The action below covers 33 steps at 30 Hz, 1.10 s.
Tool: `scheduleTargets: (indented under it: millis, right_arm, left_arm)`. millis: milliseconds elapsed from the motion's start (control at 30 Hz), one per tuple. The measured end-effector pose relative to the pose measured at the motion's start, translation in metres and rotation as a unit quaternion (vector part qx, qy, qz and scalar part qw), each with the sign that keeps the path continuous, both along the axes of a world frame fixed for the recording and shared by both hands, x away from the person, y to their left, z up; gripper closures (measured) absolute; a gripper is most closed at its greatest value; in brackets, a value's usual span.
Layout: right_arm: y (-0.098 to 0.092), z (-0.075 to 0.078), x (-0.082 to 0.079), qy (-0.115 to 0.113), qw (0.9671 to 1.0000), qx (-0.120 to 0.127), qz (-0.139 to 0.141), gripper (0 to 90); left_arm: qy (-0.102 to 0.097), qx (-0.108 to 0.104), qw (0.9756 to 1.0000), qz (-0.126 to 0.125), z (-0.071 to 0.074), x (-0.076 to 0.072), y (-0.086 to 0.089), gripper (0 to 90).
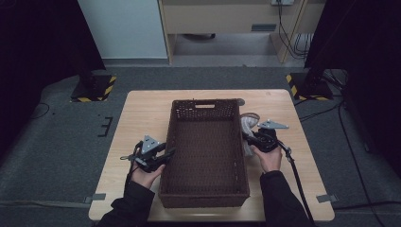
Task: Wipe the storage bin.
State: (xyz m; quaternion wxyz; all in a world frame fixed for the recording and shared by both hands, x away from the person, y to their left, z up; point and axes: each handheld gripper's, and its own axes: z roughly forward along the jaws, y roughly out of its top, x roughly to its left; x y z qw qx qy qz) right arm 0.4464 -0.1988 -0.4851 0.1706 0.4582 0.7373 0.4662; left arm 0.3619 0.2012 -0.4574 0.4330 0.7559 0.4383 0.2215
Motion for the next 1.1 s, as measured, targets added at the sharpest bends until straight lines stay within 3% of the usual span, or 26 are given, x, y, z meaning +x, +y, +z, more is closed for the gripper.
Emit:
scheduleTargets:
  millis: [233,300,400,567,667,767,867,933,1100]
  right_arm:
    - [0.003,-0.026,0.005,0.039,0.9990,-0.022,-0.002,70.9]
    - [0.002,-0.025,0.005,0.043,0.9990,-0.011,-0.004,70.9]
    - [-0.004,-0.015,0.003,0.029,0.9995,-0.004,-0.007,70.9]
    - [-0.018,0.016,-0.009,-0.015,0.9993,0.034,-0.007,70.9]
    - [-0.021,0.033,-0.019,-0.038,0.9983,0.044,-0.002,70.9]
    - [-0.022,0.042,-0.032,-0.051,0.9980,0.037,0.009,70.9]
    - [-0.019,0.039,-0.040,-0.046,0.9983,0.029,0.020,70.9]
    - [-0.013,0.027,-0.040,-0.030,0.9991,0.015,0.026,70.9]
    - [-0.009,0.018,-0.038,-0.019,0.9994,0.014,0.023,70.9]
  left_arm:
    - [0.002,-0.002,1.0000,0.001,0.000,0.000,0.000,54.9]
    - [0.002,0.000,1.0000,0.000,0.000,0.000,0.000,55.1]
    - [0.002,0.001,1.0000,0.001,0.000,0.000,0.000,55.2]
    - [0.003,0.006,1.0000,0.000,0.001,0.000,-0.001,55.3]
    - [0.002,0.013,0.9999,0.000,0.001,0.000,-0.002,55.3]
    - [-0.001,0.016,0.9999,0.005,0.001,-0.001,-0.002,54.4]
    - [0.001,0.020,0.9998,0.007,0.002,-0.001,-0.002,53.4]
    - [0.001,0.018,0.9998,0.006,0.002,-0.001,-0.002,53.9]
    - [0.007,0.011,0.9999,0.003,0.002,0.000,-0.002,55.9]
